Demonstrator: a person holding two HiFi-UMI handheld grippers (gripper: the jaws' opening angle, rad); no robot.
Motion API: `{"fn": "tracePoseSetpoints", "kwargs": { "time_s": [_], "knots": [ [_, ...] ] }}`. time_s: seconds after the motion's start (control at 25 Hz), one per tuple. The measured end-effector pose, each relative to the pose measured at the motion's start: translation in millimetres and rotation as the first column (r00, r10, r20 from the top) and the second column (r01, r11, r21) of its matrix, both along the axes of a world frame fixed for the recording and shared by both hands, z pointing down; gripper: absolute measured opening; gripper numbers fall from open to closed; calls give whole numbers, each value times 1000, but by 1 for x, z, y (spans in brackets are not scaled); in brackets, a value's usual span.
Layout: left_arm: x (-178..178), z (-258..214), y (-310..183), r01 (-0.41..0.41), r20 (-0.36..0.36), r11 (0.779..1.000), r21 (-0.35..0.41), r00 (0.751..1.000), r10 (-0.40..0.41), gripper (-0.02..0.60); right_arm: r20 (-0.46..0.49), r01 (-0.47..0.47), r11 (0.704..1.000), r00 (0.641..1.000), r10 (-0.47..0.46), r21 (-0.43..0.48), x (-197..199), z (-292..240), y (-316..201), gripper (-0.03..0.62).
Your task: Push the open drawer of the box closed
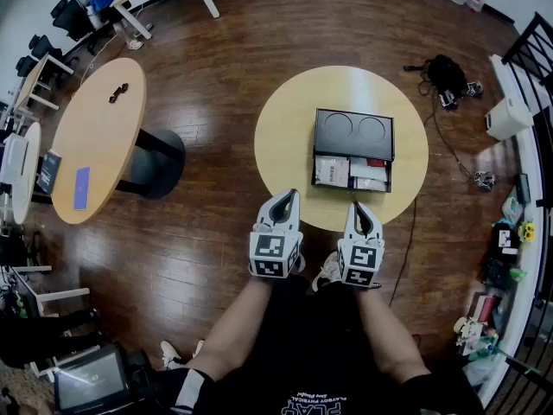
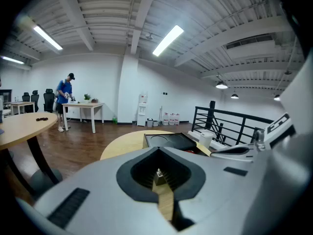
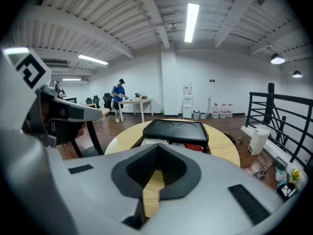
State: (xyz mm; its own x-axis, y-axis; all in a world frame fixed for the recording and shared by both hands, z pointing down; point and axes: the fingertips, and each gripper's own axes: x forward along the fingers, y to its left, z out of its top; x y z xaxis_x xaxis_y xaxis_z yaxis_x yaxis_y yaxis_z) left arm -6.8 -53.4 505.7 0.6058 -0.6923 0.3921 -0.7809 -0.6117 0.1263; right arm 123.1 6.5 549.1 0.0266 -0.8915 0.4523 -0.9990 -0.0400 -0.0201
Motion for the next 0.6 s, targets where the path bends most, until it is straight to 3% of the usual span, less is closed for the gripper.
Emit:
{"fn": "tracePoseSetpoints", "kwargs": {
  "time_s": [0.32,0.6],
  "knots": [
    [-2,39,-35,-35,5,995,-94,999,36,-3,2,-26,994,1000,27,-102,2,42,-33,-5],
    [0,52,-48,-38,20,993,-116,999,41,-3,14,-48,982,999,52,-181,5,68,-42,-4]
  ]
}}
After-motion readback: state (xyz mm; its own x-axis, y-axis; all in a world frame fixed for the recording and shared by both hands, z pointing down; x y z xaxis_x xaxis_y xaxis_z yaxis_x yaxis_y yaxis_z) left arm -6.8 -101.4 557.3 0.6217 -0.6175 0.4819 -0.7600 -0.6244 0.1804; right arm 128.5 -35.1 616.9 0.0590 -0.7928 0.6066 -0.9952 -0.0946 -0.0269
